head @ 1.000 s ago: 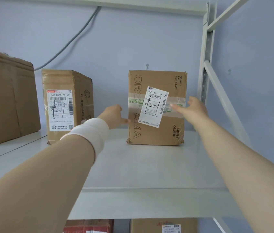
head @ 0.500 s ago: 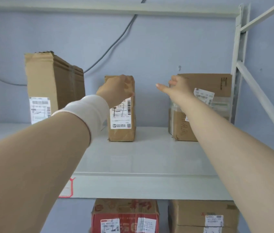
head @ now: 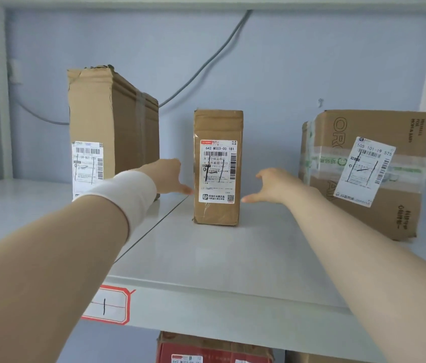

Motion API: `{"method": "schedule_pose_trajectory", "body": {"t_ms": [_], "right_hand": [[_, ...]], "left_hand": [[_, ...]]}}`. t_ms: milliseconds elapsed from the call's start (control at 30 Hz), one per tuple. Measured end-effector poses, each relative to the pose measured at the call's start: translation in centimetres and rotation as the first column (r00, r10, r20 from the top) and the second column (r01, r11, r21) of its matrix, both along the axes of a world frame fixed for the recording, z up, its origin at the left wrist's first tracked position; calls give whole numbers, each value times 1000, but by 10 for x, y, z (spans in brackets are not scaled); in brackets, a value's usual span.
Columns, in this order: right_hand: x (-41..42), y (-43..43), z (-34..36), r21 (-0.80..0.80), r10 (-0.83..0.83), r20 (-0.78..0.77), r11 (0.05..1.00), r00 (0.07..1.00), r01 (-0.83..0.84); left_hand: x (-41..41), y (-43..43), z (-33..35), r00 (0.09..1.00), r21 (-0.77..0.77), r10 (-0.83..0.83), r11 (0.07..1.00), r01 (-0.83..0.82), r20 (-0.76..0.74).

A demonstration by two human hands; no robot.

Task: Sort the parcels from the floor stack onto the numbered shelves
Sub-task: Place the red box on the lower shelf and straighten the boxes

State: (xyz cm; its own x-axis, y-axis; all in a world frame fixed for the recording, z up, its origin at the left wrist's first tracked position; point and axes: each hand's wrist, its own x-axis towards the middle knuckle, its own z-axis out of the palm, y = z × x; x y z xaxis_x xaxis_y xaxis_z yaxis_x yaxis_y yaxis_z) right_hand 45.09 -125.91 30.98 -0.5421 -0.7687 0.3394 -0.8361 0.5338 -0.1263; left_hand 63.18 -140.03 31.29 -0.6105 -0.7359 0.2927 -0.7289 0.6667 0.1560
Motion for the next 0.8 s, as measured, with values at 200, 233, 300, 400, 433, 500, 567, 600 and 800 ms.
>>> {"method": "schedule_pose_trajectory", "body": {"t_ms": [200,233,300,400,433,500,567,600,800], "right_hand": [[-4,-30,-3,-33,116,227,993,967,-111],[-3,-33,-4,-23,124,247,992,961,-122],[-3,-39,-6,-5,135,271,990,953,-138],[-6,-48,-7,-5,135,295,990,946,-140],[-8,-50,-7,-3,128,302,991,945,-134],[-12,-53,-7,-10,122,326,992,938,-126],[-16,-57,-7,-23,116,349,993,930,-115],[-18,-59,-8,-26,109,355,994,929,-106],[-30,-67,-12,-54,76,425,997,902,-58]], "left_hand": [[-23,-16,-5,993,209,-67,974,87,-99],[-28,-19,-6,986,239,-101,962,131,-136],[-37,-24,-9,960,296,-186,924,243,-210],[-47,-29,-12,921,325,-262,878,352,-289],[-51,-31,-13,914,329,-270,870,366,-303],[-58,-37,-14,907,331,-280,863,382,-316],[-64,-43,-14,906,326,-285,864,384,-313],[-68,-46,-13,906,327,-287,863,386,-311],[-81,-56,-12,896,333,-312,848,413,-316]]}}
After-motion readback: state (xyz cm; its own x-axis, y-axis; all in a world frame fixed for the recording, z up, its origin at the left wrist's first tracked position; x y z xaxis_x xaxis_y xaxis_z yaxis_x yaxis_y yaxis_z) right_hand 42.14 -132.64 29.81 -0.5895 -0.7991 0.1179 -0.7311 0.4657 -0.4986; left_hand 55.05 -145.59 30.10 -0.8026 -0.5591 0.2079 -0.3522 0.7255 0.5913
